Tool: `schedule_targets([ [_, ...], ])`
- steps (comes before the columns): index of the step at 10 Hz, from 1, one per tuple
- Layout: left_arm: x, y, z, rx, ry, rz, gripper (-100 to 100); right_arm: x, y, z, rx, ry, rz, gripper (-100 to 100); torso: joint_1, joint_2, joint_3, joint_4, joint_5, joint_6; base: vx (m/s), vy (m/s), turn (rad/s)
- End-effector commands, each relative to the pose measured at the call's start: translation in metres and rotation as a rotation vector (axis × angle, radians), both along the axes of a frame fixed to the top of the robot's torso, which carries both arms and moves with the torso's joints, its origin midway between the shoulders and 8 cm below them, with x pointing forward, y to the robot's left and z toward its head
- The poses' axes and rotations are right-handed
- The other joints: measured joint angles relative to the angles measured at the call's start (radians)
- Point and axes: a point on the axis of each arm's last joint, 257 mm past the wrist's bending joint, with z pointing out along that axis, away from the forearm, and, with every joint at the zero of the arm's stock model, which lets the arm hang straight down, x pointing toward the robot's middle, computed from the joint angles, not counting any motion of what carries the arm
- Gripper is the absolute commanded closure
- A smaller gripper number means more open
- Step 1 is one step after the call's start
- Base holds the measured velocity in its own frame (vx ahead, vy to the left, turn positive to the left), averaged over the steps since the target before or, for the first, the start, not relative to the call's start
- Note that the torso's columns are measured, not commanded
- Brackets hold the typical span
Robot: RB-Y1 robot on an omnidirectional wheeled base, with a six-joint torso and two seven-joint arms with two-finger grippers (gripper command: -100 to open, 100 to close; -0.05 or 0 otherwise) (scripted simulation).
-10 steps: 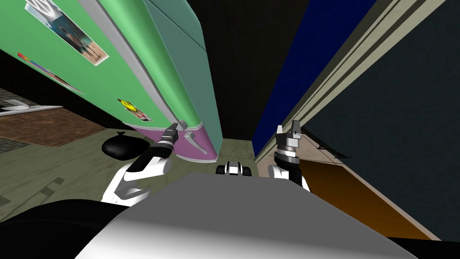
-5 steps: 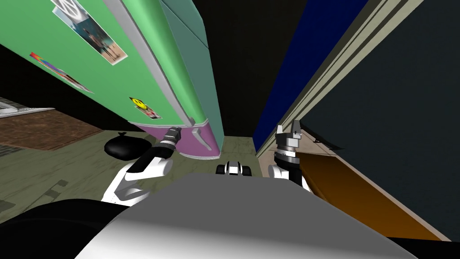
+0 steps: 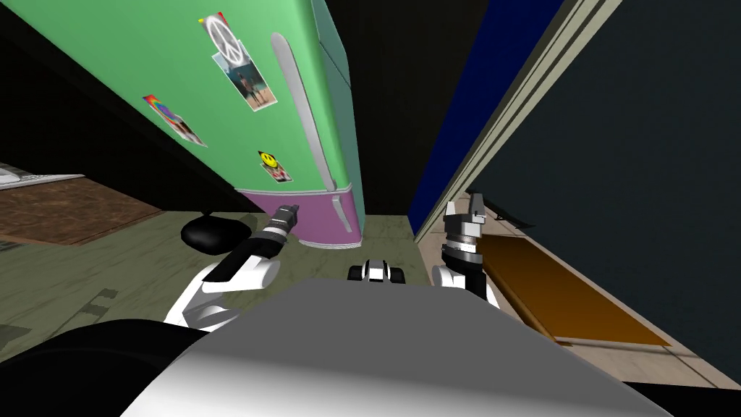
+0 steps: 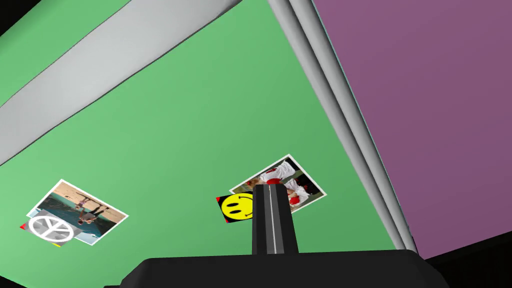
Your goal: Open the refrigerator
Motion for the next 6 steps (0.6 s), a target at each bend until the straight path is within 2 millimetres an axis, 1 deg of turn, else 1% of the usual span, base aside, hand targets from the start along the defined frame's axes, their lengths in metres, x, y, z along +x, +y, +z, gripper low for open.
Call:
schedule_targets([
  [1,0.001,-0.021,0.001,-0.005,0.003,-0.06,100,0.0,0.0,0.0,0.0,0.0,0.0,0,-0.005,-0.002,-0.002,-0.001,-0.002,0.0,-0.289,0.276,-0.101],
  [2,0.0,-0.031,0.001,-0.008,0.004,-0.087,100,0.0,0.0,0.0,0.0,0.0,0.0,0,0.003,0.003,0.001,0.0,0.0,0.0,-0.28,0.326,-0.106],
  [3,0.0,-0.031,0.001,-0.008,0.004,-0.087,100,0.0,0.0,0.0,0.0,0.0,0.0,0,0.005,0.004,0.002,0.001,0.001,0.0,-0.261,0.177,-0.042],
  [4,-0.001,-0.041,0.0,-0.012,0.005,-0.115,100,0.0,0.0,0.0,0.0,0.0,0.0,0,-0.004,0.003,0.002,0.001,-0.001,0.0,-0.306,0.155,-0.044],
  [5,-0.001,-0.036,0.001,-0.01,0.006,-0.1,100,0.0,0.0,0.0,0.0,0.0,0.0,0,-0.005,0.005,0.003,0.001,-0.002,0.0,-0.148,0.086,-0.021],
  [6,0.0,-0.026,-0.005,0.009,0.022,-0.08,-100,0.0,0.0,0.0,0.0,0.0,0.0,0,-0.007,-0.003,-0.002,-0.001,-0.003,0.0,0.076,-0.053,-0.006],
])
